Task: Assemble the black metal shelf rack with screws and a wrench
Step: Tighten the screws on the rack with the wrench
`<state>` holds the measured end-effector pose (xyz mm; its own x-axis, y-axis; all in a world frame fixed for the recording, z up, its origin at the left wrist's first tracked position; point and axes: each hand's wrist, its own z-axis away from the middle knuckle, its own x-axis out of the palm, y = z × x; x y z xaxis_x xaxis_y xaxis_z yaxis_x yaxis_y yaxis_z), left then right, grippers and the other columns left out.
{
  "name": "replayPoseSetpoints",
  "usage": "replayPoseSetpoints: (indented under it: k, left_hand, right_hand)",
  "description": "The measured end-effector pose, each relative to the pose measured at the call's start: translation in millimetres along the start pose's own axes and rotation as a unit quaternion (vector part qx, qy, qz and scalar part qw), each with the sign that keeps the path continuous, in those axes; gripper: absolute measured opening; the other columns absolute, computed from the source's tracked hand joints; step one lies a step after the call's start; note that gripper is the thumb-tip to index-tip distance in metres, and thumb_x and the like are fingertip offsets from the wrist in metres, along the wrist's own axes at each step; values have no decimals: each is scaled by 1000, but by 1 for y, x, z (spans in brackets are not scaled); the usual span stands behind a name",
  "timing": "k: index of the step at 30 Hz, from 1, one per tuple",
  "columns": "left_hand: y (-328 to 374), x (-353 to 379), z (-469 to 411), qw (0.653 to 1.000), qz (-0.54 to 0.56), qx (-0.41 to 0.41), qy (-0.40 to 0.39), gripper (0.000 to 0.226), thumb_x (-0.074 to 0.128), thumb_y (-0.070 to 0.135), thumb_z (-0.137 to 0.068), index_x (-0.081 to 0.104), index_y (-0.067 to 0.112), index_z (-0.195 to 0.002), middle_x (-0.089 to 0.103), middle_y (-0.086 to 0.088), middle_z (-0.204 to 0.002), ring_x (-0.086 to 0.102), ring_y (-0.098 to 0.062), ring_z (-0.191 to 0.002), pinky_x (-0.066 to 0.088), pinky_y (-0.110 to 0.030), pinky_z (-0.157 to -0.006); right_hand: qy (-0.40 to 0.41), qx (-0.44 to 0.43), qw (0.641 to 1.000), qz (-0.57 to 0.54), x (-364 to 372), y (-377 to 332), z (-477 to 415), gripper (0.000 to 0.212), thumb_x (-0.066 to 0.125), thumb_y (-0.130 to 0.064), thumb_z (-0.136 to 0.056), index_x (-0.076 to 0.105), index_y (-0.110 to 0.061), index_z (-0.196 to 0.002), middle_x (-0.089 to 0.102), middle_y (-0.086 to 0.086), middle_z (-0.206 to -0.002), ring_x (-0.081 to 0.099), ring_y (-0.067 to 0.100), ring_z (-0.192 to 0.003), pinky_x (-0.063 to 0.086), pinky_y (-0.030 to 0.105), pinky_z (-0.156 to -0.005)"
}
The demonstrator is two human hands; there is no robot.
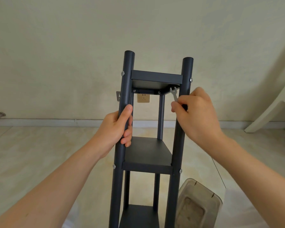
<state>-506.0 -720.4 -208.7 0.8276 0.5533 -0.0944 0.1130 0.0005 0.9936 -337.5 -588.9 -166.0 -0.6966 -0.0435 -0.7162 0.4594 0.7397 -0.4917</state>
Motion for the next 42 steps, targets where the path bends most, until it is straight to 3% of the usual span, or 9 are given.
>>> replayPoseSetpoints:
  k: [4,6,9,15,23,28,34,38,42]
  left_hand:
    - [-2,-1,-3,1000,-14,-2,-1,46,67,50,-87,50,10,-72,43,-3,-49,42,-19,-40,48,-30,-46]
    - [-3,-2,-5,1000,-15,5,-4,38,69,38,-92,50,11,-74,43,-4,-50,42,-19,-40,49,-31,-47]
    - [-4,-4,-5,1000,-15,9,3,35,67,35,-94,50,11,-75,44,-3,-50,42,-19,-40,49,-30,-47]
    - [-6,-1,-6,994,-56,38,80,35,62,33,-98,49,11,-73,44,-2,-47,41,-18,-36,47,-29,-42]
    - [-6,-7,-12,990,-78,46,108,40,60,35,-99,47,10,-70,44,-2,-47,42,-18,-37,47,-29,-41]
    - [-9,-11,-16,988,-85,40,122,36,59,36,-99,48,12,-74,46,0,-48,43,-17,-39,48,-26,-44]
    - [-11,-13,-18,985,-101,50,133,39,56,36,-101,47,10,-73,47,3,-45,47,-16,-41,49,-22,-47]
    - [-12,-13,-18,983,-111,59,135,37,54,34,-102,48,9,-76,50,3,-46,52,-16,-43,49,-18,-48]
    - [-13,-18,-19,980,-124,62,141,30,54,32,-103,50,11,-82,55,4,-50,56,-15,-44,58,-30,-54]
  right_hand:
    - [-44,59,986,-150,-2,9,-6,26,57,-21,-95,70,-10,-76,46,2,-85,43,21,-99,39,12,-78]
    - [-74,88,962,-248,-3,14,-12,29,58,-21,-95,70,-11,-71,57,19,-84,55,34,-92,53,34,-86]
    - [-117,124,914,-369,-5,18,-16,32,56,-21,-98,72,-12,-71,71,11,-91,68,33,-96,56,52,-91]
    - [-81,107,910,-392,3,15,-11,33,55,-17,-98,70,-4,-72,69,7,-79,66,24,-75,57,53,-84]
    - [-59,92,900,-421,1,5,-7,34,55,-15,-99,72,-13,-70,68,1,-77,64,17,-80,58,33,-76]
    - [-58,66,910,-405,2,0,-3,32,58,-16,-98,74,-18,-71,66,6,-91,65,18,-83,57,47,-87]
    - [-53,27,917,-393,0,-6,0,30,60,-19,-97,77,-24,-72,63,-4,-84,64,22,-97,54,49,-91]
    - [-63,4,926,-372,-2,-10,1,26,61,-19,-96,77,-24,-75,61,6,-92,61,21,-102,50,50,-93]
    - [-88,-9,923,-375,-6,-14,3,23,62,-18,-95,77,-24,-79,60,13,-106,60,24,-102,49,51,-94]
